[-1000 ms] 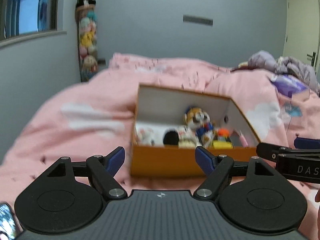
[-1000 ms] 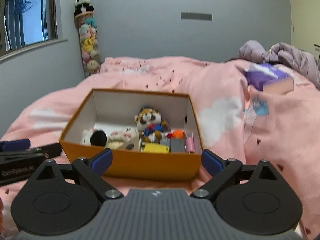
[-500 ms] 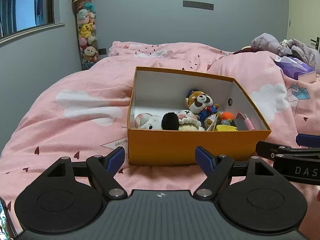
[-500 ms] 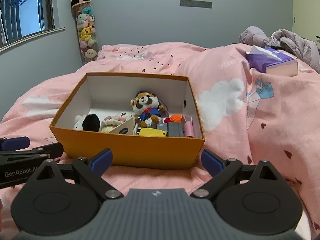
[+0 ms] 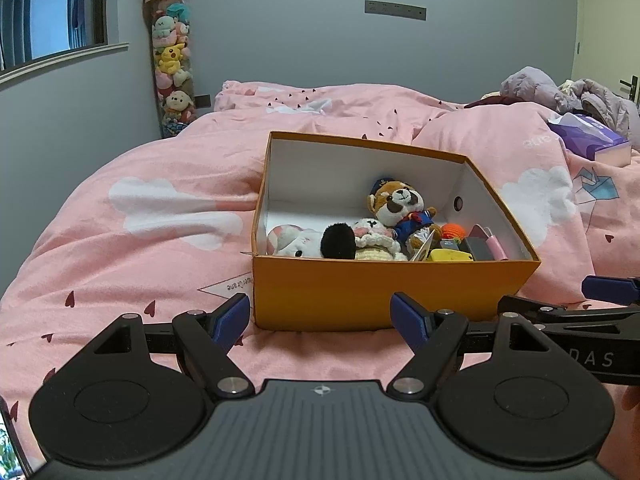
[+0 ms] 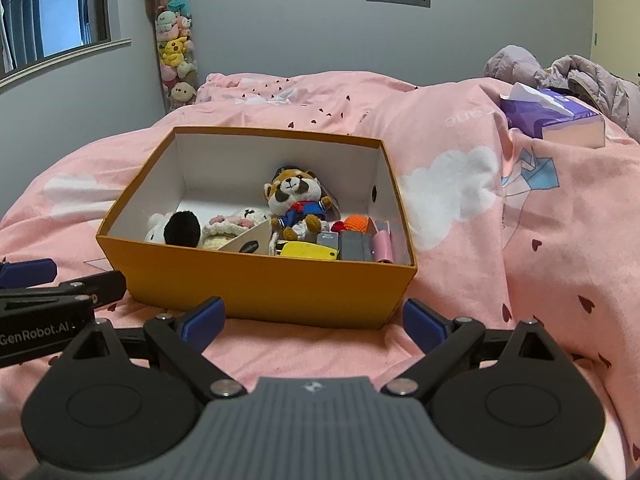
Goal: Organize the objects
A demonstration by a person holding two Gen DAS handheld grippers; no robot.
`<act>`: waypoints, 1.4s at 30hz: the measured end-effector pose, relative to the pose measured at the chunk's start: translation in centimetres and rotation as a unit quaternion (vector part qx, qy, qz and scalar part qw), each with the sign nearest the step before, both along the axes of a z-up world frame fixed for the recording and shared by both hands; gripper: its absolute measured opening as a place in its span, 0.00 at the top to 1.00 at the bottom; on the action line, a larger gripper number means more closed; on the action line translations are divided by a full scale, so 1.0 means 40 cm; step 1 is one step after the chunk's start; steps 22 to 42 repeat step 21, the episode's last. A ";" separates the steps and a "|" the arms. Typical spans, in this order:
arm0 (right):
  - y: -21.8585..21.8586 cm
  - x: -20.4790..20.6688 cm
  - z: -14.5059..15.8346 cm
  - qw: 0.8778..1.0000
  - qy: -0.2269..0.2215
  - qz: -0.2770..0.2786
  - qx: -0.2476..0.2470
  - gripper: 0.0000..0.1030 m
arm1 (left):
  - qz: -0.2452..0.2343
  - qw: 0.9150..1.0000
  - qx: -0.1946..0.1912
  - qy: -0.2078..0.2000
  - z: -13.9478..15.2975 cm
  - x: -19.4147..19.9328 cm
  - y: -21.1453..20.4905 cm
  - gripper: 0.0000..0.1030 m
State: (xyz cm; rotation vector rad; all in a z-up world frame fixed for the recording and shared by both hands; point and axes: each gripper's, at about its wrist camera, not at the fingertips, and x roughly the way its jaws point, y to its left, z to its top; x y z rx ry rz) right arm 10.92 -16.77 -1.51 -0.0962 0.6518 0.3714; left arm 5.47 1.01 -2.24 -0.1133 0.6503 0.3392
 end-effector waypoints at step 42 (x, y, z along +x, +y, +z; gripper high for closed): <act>0.007 -0.001 0.000 1.000 0.005 0.003 -0.011 0.07 | -0.004 1.000 -0.005 -0.002 0.005 -0.001 0.002 0.11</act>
